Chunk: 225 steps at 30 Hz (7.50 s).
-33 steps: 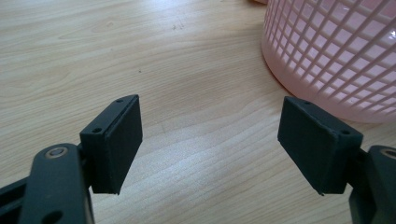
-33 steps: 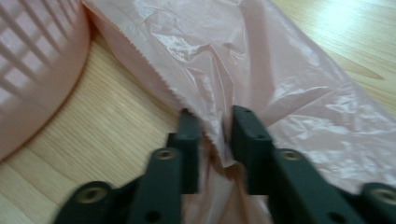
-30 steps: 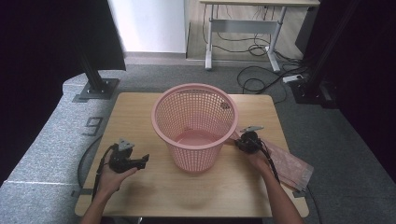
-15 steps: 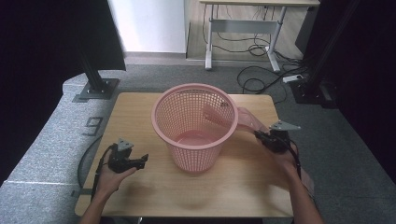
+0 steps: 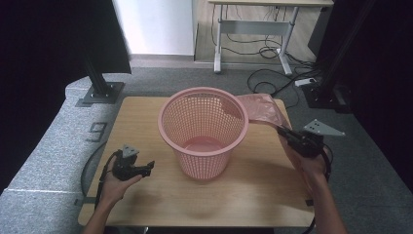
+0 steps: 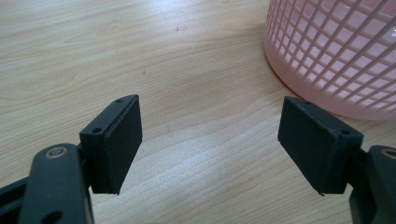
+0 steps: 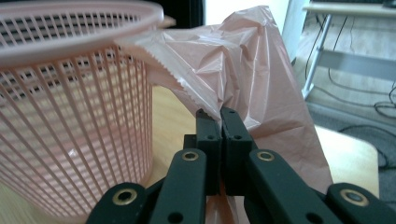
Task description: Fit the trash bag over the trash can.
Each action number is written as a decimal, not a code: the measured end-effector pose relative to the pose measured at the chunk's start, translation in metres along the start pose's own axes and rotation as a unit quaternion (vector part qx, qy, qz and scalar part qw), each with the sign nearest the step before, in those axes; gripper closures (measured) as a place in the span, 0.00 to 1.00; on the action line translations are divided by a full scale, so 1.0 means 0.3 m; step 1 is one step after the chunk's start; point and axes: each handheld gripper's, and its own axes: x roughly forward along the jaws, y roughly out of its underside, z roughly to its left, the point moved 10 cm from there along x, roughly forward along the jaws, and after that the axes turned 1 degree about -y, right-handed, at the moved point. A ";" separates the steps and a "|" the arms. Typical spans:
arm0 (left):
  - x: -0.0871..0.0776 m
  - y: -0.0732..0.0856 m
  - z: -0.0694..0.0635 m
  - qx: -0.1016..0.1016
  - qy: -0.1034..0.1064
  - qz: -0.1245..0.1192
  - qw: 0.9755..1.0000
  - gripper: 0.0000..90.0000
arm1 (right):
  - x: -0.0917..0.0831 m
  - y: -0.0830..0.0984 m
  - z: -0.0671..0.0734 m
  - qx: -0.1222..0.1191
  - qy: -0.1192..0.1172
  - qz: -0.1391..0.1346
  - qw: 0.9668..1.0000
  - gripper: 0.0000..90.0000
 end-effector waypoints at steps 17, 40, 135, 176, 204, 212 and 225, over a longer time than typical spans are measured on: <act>0.001 0.001 -0.006 0.004 0.000 0.002 1.000 0.24 | -0.117 -0.165 0.035 0.020 -0.016 -0.093 0.995 0.97; 0.002 0.002 -0.006 0.005 -0.001 0.003 1.000 0.24 | -0.278 -0.321 0.089 0.018 -0.047 -0.175 0.983 0.97; -0.233 -0.249 -0.068 -0.016 0.061 -0.129 0.990 0.27 | -0.007 -0.157 0.212 -0.078 -0.024 -0.048 0.996 0.94; -0.220 -0.237 -0.072 -0.017 0.064 -0.129 0.989 0.27 | 0.084 0.230 0.266 0.009 0.036 0.057 0.998 0.48; -0.346 -0.403 -0.137 -0.009 0.133 -0.186 0.973 0.23 | 0.005 -0.102 0.233 -0.021 0.010 -0.054 0.998 0.97; -0.376 -0.466 -0.204 0.007 0.151 -0.196 0.969 0.19 | 0.031 -0.234 0.335 -0.047 -0.028 -0.063 0.997 0.97; -0.381 -0.568 -0.296 0.036 0.160 -0.206 0.965 0.17 | 0.122 -0.327 0.470 -0.087 -0.062 -0.040 0.993 0.95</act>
